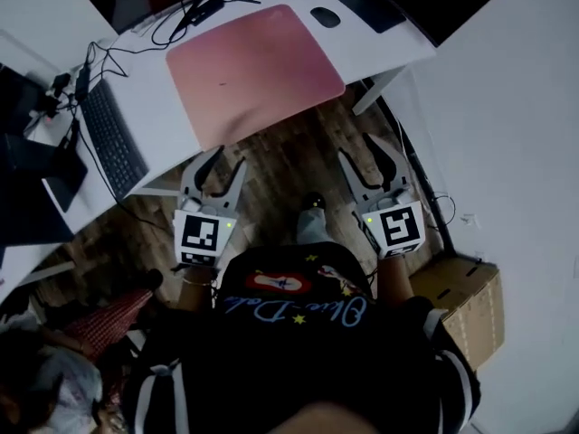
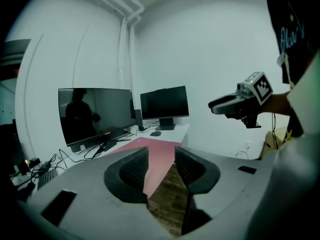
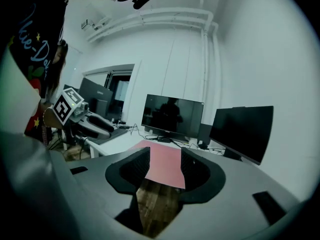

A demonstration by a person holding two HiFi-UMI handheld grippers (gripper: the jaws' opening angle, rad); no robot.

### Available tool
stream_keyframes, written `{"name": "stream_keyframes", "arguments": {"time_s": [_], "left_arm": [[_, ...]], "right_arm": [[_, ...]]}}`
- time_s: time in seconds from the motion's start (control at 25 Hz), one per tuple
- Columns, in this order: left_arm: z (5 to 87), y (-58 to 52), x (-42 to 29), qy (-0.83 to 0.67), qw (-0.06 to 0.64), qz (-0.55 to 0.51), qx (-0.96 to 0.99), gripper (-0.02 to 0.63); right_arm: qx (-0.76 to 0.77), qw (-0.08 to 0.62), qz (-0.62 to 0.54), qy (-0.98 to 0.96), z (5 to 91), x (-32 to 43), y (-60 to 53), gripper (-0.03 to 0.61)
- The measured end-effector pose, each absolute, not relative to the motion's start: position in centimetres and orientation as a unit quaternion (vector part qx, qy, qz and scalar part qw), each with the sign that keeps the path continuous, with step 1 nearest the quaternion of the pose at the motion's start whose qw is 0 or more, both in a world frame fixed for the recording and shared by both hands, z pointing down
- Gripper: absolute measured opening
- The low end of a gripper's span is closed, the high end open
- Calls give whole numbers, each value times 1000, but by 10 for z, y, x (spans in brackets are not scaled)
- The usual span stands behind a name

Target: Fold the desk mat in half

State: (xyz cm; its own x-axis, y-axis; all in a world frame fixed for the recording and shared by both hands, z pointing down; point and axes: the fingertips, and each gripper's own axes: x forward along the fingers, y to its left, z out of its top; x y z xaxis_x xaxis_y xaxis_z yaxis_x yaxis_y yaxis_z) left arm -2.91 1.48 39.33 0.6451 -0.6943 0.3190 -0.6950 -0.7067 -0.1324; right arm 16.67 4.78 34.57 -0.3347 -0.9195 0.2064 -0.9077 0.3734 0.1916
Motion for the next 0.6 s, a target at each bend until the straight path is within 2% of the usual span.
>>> {"name": "stream_keyframes", "arguments": {"time_s": [0.2, 0.32, 0.6], "left_arm": [[419, -7, -17, -437, 26, 216, 873, 152], [437, -17, -14, -464, 50, 232, 853, 175], [471, -26, -16, -526, 14, 331, 783, 184]], "right_arm": [[511, 145, -22, -847, 355, 197, 11, 166], [471, 173, -35, -864, 367, 207, -9, 172], [389, 235, -59, -889, 410, 225, -46, 179]]}}
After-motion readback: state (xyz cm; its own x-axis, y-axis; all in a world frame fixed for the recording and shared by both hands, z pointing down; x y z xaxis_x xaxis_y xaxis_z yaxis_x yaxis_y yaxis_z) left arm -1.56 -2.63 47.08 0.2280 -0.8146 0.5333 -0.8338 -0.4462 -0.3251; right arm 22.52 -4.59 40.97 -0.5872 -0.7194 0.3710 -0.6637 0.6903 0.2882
